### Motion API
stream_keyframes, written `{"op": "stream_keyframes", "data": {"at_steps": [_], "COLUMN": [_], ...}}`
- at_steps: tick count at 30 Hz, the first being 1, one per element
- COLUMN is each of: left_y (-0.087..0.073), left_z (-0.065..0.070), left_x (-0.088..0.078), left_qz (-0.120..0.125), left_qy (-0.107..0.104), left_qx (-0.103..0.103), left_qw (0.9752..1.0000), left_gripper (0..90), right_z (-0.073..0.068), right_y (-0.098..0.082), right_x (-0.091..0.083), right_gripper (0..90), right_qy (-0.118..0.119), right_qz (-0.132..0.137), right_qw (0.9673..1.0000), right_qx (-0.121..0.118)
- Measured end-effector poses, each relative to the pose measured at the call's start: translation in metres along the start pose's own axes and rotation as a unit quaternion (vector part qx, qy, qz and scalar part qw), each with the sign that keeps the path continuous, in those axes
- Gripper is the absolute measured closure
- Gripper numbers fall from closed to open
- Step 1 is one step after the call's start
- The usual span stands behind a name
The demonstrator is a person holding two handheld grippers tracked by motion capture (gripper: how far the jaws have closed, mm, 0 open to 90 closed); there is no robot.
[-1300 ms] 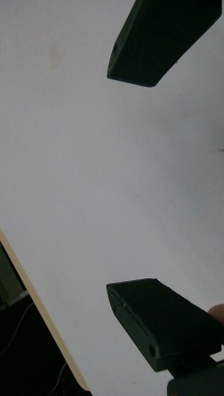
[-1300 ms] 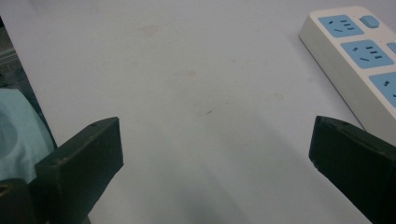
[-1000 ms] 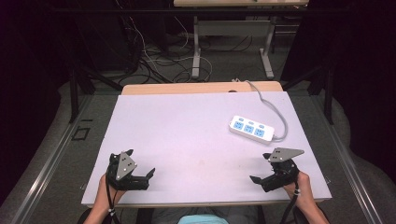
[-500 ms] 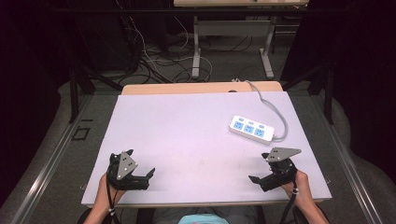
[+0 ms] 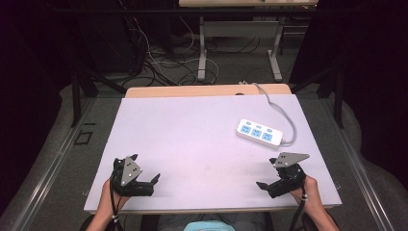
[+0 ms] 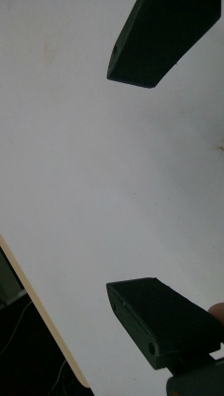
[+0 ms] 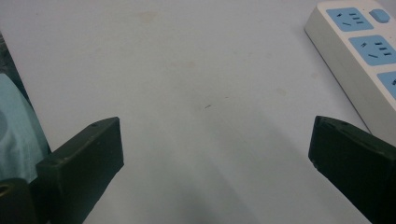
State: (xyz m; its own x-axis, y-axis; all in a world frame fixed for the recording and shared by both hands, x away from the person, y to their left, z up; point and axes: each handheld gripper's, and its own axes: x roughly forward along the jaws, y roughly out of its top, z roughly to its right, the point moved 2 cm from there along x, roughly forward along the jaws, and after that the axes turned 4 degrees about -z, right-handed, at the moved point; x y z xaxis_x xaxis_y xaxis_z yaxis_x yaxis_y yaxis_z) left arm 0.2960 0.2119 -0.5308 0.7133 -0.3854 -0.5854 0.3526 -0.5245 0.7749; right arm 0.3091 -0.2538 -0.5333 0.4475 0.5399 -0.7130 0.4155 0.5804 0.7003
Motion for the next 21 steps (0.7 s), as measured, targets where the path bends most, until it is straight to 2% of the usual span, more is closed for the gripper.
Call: {"op": "stream_keyframes", "data": {"at_steps": [14,15,21], "left_y": [-0.0008,-0.0008,-0.0005], "left_z": [0.0009,0.0009,0.0014], "left_x": [-0.0007,-0.0008,0.0001], "left_qz": [-0.002,-0.002,-0.004], "left_qy": [0.001,0.001,-0.002], "left_qx": [0.004,0.004,0.006], "left_qw": [1.0000,1.0000,1.0000], "left_gripper": [1.8,1.8,1.8], "right_z": [0.0012,0.0001,-0.0001], "right_y": [0.0008,0.0007,0.0004], "right_x": [0.0010,0.0010,0.0008], "right_gripper": [2.4,2.4,2.4], "right_qy": [-0.001,-0.001,0.001], "right_qz": [-0.002,-0.003,-0.005], "right_qw": [0.9999,1.0000,1.0000], "right_qx": [-0.011,-0.005,-0.007]}}
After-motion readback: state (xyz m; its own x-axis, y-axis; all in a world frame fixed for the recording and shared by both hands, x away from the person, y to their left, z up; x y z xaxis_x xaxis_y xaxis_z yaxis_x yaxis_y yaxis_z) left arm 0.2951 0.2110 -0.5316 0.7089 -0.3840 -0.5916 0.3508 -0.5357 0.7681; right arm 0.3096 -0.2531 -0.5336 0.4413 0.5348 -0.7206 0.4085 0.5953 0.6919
